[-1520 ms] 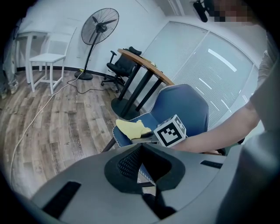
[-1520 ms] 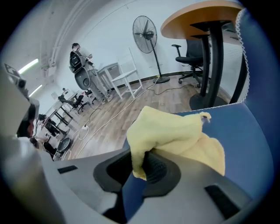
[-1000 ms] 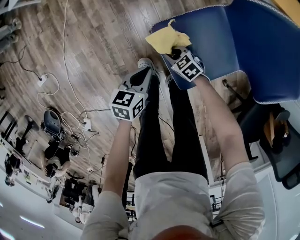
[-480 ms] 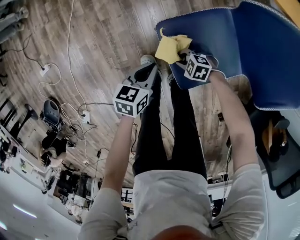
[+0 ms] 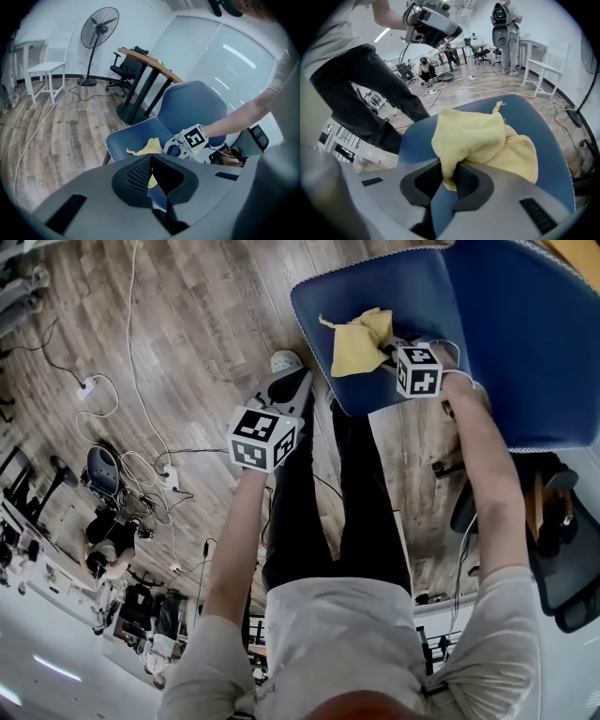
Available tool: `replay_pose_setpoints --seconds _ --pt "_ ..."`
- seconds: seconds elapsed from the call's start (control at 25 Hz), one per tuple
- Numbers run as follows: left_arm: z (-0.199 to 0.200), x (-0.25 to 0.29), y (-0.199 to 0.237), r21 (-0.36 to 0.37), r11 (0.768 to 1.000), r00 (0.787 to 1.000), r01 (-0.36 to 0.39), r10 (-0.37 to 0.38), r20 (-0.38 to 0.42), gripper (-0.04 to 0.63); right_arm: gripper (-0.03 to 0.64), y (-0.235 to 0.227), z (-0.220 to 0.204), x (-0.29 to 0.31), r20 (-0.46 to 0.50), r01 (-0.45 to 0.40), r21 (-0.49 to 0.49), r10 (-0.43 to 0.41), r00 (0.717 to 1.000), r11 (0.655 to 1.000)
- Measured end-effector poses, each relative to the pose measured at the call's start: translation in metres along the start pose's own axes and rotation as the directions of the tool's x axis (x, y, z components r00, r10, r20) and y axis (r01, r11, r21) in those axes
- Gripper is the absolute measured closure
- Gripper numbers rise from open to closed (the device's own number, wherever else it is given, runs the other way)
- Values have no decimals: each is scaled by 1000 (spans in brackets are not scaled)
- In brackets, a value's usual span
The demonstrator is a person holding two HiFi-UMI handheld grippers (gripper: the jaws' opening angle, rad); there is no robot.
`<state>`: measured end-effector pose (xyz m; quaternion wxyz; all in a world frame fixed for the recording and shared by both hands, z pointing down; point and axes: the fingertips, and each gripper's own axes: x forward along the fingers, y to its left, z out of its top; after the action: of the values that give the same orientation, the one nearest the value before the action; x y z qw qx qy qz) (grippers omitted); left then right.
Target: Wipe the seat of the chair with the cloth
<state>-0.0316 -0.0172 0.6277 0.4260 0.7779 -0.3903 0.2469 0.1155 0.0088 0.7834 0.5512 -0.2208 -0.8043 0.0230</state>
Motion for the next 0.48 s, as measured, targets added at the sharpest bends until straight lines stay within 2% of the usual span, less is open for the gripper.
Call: replay_pose_setpoints --seconds 0.32,0.48 --pt "3 19 -20 51 998 999 21 -20 -34 569 552 -5 -55 -17 -103 61 16 -59 993 998" --pt "-1 27 -32 84 996 998 41 -36 -60 569 552 -4 -80 -27 -132 93 92 -80 988 991"
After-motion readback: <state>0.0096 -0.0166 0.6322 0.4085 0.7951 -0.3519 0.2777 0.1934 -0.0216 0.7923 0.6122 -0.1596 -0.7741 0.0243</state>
